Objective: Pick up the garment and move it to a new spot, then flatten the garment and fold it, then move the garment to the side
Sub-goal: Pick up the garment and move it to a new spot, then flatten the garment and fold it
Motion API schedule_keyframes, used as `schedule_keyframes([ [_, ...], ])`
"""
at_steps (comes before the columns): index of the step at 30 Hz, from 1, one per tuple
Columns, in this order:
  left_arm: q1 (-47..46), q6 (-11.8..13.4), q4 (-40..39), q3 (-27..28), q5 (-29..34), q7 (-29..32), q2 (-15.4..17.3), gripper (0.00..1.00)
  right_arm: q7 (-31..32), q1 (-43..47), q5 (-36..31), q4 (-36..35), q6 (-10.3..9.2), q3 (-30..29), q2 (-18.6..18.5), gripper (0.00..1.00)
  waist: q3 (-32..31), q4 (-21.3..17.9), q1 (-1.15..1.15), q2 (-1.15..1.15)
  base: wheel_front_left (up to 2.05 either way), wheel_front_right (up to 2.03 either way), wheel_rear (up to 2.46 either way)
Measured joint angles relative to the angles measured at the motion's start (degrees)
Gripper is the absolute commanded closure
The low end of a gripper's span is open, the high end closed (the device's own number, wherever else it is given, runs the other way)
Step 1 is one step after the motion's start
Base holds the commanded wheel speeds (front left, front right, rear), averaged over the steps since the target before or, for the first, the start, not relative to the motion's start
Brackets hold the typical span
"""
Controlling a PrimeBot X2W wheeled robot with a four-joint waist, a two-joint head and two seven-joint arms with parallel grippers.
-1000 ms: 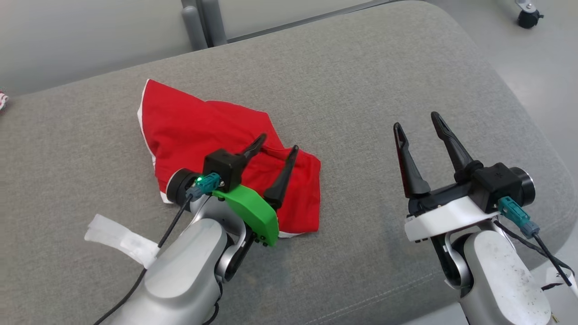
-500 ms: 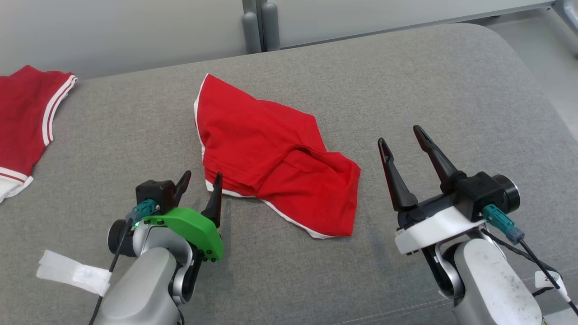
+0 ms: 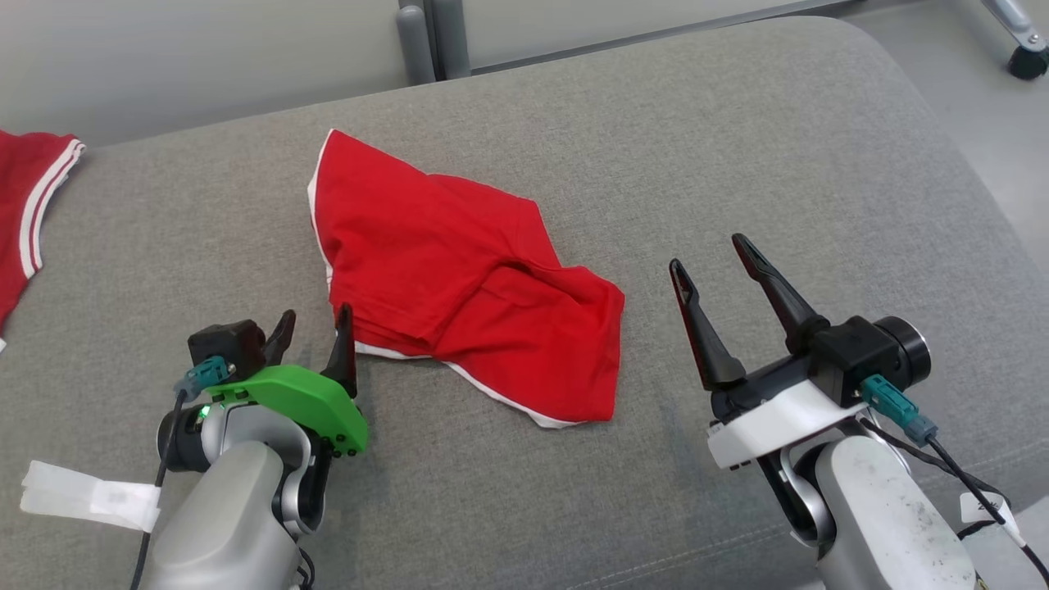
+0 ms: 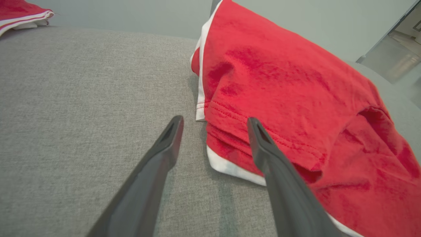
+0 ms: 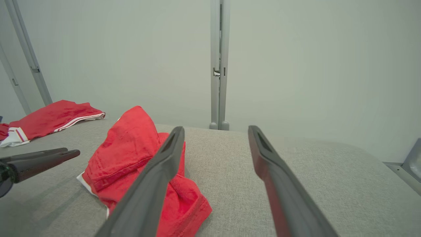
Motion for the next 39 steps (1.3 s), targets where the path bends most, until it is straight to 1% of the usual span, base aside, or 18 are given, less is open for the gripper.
schedule_keyframes([
  [5,-1.9,0.0,1.7,1.6,-0.6,0.0,0.1,0.00,0.0,-0.5,-0.4,0.0,0.01,-0.1,-0.2,0.00,1.7,-2.3,0.00,0.00,0.00,0.00,0.00],
  [10,-2.7,0.0,3.6,2.1,-1.0,-0.2,0.1,0.00,0.0,-1.2,-0.9,0.0,0.01,-0.5,-0.2,0.00,3.0,-4.0,0.00,0.00,0.00,0.00,0.00],
  [17,-4.0,0.0,5.4,2.7,-1.0,-0.5,-0.3,0.00,0.0,-1.2,-0.9,0.0,0.00,-1.1,-0.7,0.00,3.6,-4.7,0.00,0.00,0.00,0.00,0.00],
  [18,-4.1,-0.1,5.6,2.8,-1.0,-0.5,-0.3,0.03,0.0,-1.2,-0.9,0.0,0.00,-1.0,-0.7,0.00,3.6,-4.6,0.00,0.00,0.00,0.00,0.00],
  [19,-4.2,-0.4,5.9,2.7,-1.0,-0.5,-0.4,0.21,0.0,-1.2,-1.0,0.0,0.00,-1.1,-0.7,0.00,3.6,-4.5,0.00,0.00,0.00,0.00,0.00],
  [20,-4.4,-0.8,6.5,2.5,-1.0,-0.5,-0.5,0.33,0.0,-1.2,-1.0,0.1,0.00,-1.1,-0.7,0.00,3.5,-4.4,0.00,0.00,0.00,0.00,0.00],
  [21,-4.4,-1.0,7.0,2.4,-1.0,-0.5,-0.7,0.41,0.0,-1.2,-1.0,0.2,0.00,-1.1,-0.7,0.00,3.4,-4.3,0.00,0.00,0.00,0.00,0.00],
  [22,-4.4,-1.2,7.3,2.3,-1.0,-0.5,-0.9,0.41,0.0,-1.2,-1.0,0.3,0.00,-1.0,-0.7,0.00,3.3,-4.2,0.00,0.00,0.00,0.00,0.00],
  [23,-4.4,-1.3,7.7,2.3,-1.0,-0.5,-1.1,0.38,0.0,-1.2,-1.0,0.3,0.01,-0.9,-0.7,0.00,3.1,-4.1,0.00,0.00,0.00,0.00,0.00],
  [24,-4.4,-1.3,8.0,2.3,-1.0,-0.5,-1.2,0.38,0.0,-1.2,-1.0,0.3,0.01,-0.7,-0.6,0.00,3.1,-4.1,0.00,0.00,0.00,0.00,0.00],
  [25,-4.4,-1.3,8.5,2.3,-1.0,-0.5,-1.4,0.32,0.0,-1.2,-1.0,0.4,0.02,-0.6,-0.6,0.00,3.0,-4.0,0.00,0.00,0.00,0.00,0.00],
  [28,-4.5,-1.8,9.6,2.4,-1.1,-0.5,-1.5,0.22,0.0,-1.2,-1.0,0.6,0.25,-0.3,-0.6,0.00,2.6,-4.0,0.00,0.00,0.00,0.00,0.00],
  [29,-4.5,-1.8,10.0,2.6,-1.4,-0.5,-1.6,0.24,0.0,-1.3,-1.0,0.7,0.54,0.0,-0.6,0.00,2.6,-4.1,0.00,0.00,0.00,0.00,0.00],
  [32,-4.5,-1.9,11.0,3.2,-2.2,-0.5,-1.7,0.22,0.0,-1.3,-1.0,0.8,0.62,0.6,-0.5,0.00,2.4,-4.6,0.00,0.00,0.00,0.00,0.00],
  [35,-4.7,-1.9,11.6,3.6,-2.9,-0.5,-1.8,0.01,0.0,-1.3,-1.0,0.8,0.62,0.6,-0.5,0.00,2.5,-5.1,0.00,0.00,0.00,0.00,0.00],
  [39,-5.8,-2.4,12.7,3.8,-2.9,-0.5,-1.9,0.00,0.0,-1.3,-1.0,0.9,0.62,0.5,-0.5,0.00,2.8,-5.9,0.00,0.00,0.00,0.00,0.00],
])
